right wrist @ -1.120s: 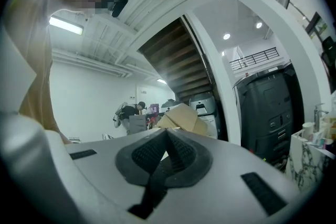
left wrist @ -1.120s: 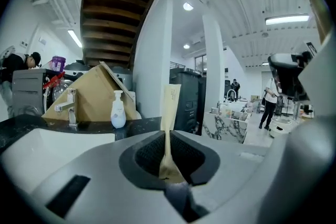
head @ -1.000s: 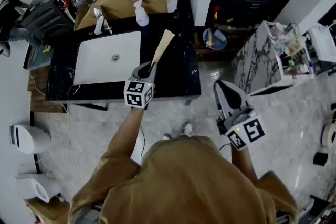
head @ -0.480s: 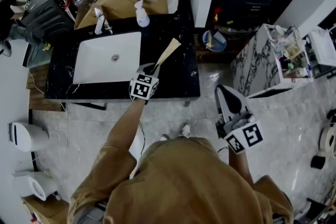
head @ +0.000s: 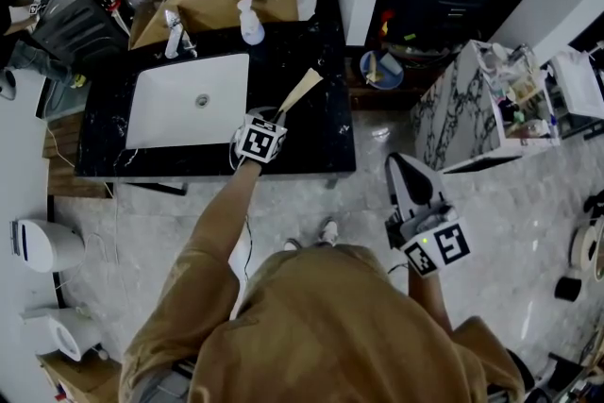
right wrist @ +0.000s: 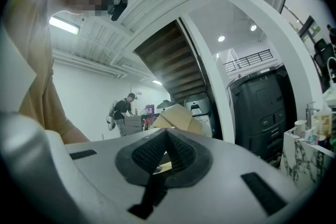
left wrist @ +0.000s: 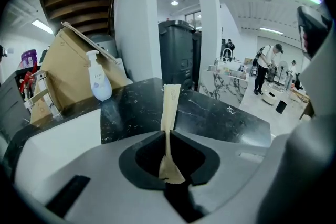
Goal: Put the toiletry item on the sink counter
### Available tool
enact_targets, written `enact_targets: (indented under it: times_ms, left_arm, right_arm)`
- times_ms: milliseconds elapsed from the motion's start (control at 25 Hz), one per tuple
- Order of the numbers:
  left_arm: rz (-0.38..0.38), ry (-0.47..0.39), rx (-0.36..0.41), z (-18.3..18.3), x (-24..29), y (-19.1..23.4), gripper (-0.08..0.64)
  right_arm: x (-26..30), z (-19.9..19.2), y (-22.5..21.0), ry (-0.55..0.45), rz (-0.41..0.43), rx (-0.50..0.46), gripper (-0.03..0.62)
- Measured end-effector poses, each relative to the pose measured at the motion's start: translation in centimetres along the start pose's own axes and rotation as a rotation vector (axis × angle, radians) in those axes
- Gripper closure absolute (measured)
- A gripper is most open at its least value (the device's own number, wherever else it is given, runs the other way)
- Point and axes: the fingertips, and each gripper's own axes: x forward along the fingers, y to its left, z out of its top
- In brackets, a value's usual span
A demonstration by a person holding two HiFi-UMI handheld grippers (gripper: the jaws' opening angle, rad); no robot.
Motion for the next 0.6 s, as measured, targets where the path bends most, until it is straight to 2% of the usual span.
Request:
enact_targets:
  times_ms: [80,200,600]
  left_arm:
    - [0.016,0.023,0.003,0.0,0.4,0.2,0.532]
    - [0.042,-0.004,0.032,1.7,0.3,0.7,0.532]
    - [0.044,0.024,0.033,2.1,0.9,0.9,0.525]
  right_arm:
    - [0.0,-0.1,0.0,0.0,-0.003,0.003,0.591]
    - [-0.1,-0.2,0.0,0.0,-0.006,0.004,0.591]
    - [-0.3,-0.4,-0.3,0.004,-0.019,0.015,0.591]
